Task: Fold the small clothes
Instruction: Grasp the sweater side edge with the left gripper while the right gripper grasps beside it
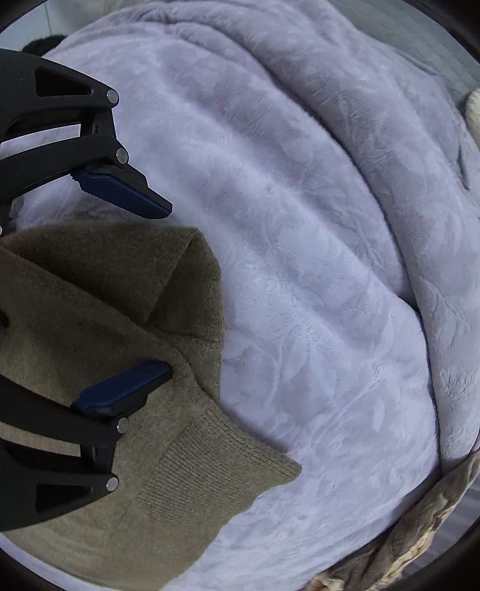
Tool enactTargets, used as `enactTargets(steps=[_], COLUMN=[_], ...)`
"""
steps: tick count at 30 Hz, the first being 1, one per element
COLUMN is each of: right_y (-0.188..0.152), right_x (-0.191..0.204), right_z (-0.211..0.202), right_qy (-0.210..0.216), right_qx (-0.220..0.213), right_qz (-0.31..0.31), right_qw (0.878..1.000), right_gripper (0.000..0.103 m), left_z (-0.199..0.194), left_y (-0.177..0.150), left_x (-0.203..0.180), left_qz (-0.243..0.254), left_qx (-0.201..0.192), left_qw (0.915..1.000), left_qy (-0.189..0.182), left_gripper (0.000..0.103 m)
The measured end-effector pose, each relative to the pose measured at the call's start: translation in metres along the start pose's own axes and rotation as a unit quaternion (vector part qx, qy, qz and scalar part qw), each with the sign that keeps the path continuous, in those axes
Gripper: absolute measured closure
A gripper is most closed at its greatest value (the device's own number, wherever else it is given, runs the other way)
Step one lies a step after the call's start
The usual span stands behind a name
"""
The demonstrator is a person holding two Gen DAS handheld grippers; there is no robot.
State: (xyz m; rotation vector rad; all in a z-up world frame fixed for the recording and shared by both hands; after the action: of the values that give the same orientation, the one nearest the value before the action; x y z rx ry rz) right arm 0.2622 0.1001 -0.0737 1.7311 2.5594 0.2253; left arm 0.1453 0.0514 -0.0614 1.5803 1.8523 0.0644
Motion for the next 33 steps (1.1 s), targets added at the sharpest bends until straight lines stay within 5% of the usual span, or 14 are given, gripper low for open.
enactTargets(steps=[4, 5, 6, 9, 14, 19, 21, 22, 23, 24, 27, 30, 32, 33], right_y=[-0.006, -0.006, -0.007, -0.01, -0.013, -0.019, -0.023, -0.024, -0.024, -0.024, -0.023, -0.023, -0.021, -0.021], right_x=[-0.008, -0.008, -0.009, -0.013, -0.024, -0.039, -0.044, -0.046, -0.047, -0.048, -0.049, -0.055, -0.058, -0.061], right_z=[0.012, 0.013, 0.015, 0.01, -0.012, -0.033, -0.039, -0.041, -0.043, -0.045, -0.049, -0.053, -0.048, -0.046], right_qy=[-0.086, -0.084, -0.085, -0.05, 0.021, 0.077, 0.09, 0.095, 0.1, 0.102, 0.105, 0.1, 0.103, 0.095], right_qx=[0.022, 0.019, 0.019, 0.024, 0.007, -0.027, -0.036, -0.039, -0.043, -0.046, -0.055, -0.058, -0.052, -0.049], right_qz=[-0.04, -0.042, -0.043, -0.025, 0.002, 0.03, 0.037, 0.04, 0.041, 0.04, 0.036, 0.034, 0.035, 0.038], right_qw=[0.995, 0.995, 0.995, 0.998, 1.0, 0.996, 0.995, 0.994, 0.993, 0.993, 0.992, 0.993, 0.993, 0.994], right_gripper=[0.024, 0.033, 0.052, 0.076, 0.082, 0.083, 0.083, 0.083, 0.083, 0.083, 0.083, 0.078, 0.062, 0.042], left_z=[-0.001, -0.002, -0.006, -0.03, -0.052, -0.035, -0.02, -0.012, -0.006, -0.003, -0.017, -0.027, -0.026, -0.025], left_y=[-0.001, -0.001, -0.003, -0.007, -0.022, -0.016, -0.016, -0.013, -0.014, -0.018, -0.022, -0.021, -0.022, -0.023], left_x=[-0.001, 0.001, 0.004, 0.018, 0.041, 0.022, 0.007, 0.011, 0.01, 0.009, 0.007, 0.002, -0.006, -0.008], left_qz=[0.003, -0.003, -0.012, -0.053, -0.105, -0.089, -0.063, -0.054, -0.047, -0.046, -0.058, -0.027, -0.011, -0.003], left_qx=[0.003, 0.008, 0.013, -0.006, -0.016, 0.003, 0.027, 0.033, 0.037, 0.045, 0.019, -0.003, -0.002, -0.002], left_qw=[1.0, 1.0, 0.9998, 0.9967, 0.9877, 0.9887, 0.9896, 0.9908, 0.9926, 0.992, 0.9908, 0.9961, 0.9978, 0.9981], left_qy=[0.002, 0.0, -0.008, -0.061, -0.115, -0.121, -0.127, -0.119, -0.106, -0.109, -0.121, -0.084, -0.066, -0.062], left_gripper=[0.073, 0.06, 0.052, 0.017, 0.014, 0.014, 0.015, 0.029, 0.062, 0.073, 0.078, 0.079, 0.079, 0.079])
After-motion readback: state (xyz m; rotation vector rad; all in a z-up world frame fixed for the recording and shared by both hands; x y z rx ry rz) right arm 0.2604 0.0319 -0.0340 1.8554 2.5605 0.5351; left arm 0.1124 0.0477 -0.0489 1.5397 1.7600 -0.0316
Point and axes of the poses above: each gripper's, at about its wrist camera, not at the fingertips, and z roughly the way its jaws point, x to its left, y to its top, the point moved 10 cm from there along z, roughly the way its jaws point
